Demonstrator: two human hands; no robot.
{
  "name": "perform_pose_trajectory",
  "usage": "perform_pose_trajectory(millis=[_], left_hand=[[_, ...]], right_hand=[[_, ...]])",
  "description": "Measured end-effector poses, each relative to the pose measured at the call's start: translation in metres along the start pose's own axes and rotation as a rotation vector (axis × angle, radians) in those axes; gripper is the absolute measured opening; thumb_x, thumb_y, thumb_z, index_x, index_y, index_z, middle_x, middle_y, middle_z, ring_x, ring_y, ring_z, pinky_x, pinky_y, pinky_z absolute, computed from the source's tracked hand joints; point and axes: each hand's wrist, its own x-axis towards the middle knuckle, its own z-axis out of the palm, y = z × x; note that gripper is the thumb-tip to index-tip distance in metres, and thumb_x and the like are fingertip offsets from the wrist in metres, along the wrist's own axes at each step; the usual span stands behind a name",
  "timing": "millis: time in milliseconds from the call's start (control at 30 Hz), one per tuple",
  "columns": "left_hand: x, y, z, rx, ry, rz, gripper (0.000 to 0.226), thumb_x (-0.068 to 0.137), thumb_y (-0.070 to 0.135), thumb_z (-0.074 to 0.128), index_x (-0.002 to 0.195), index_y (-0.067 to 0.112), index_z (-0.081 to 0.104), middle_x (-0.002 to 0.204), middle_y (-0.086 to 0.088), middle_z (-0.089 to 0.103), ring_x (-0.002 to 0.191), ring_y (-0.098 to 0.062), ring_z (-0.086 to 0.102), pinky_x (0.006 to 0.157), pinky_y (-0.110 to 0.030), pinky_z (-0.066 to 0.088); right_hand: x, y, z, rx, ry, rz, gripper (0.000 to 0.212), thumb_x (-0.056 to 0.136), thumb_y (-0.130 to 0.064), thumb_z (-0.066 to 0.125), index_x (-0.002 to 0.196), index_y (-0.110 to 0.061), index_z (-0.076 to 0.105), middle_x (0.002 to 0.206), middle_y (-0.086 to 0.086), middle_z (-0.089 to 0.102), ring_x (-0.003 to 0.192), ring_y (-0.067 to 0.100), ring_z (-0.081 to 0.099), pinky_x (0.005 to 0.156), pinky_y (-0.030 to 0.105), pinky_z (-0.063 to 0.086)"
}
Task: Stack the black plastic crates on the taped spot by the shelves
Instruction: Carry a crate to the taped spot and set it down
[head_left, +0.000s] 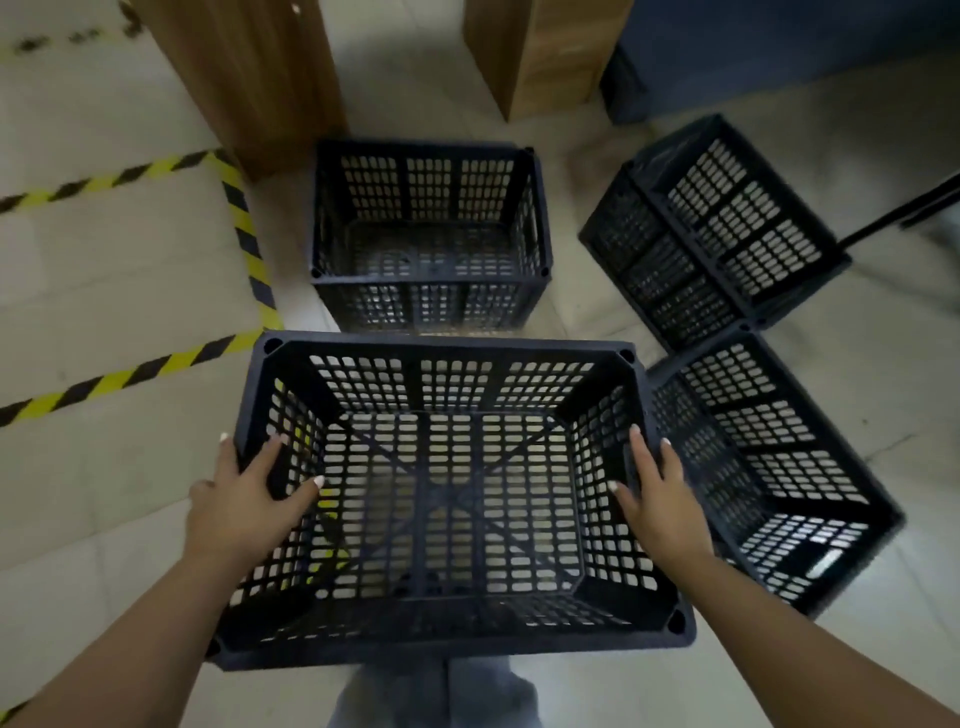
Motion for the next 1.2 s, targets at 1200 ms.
perform_pose_trajectory(millis=[1200], left_hand=[[-0.113, -0.427, -0.163, -0.400, 0.098, -0.328, 0.078, 0.073, 0.071, 0.057, 0.140, 0.032, 0.044, 0.160, -0.007, 0.007, 0.141, -0.040, 0.022, 0.109, -0.054, 0.029]], right_hand=[[-0.144, -0.418, 0.065, -0.121, -0.175, -0.426, 0.070, 0.084, -0.054, 0.059, 0.145, -0.032, 0.032, 0.156, 0.010, 0.018, 0.134, 0.031, 0.038, 0.103, 0.043, 0.039]])
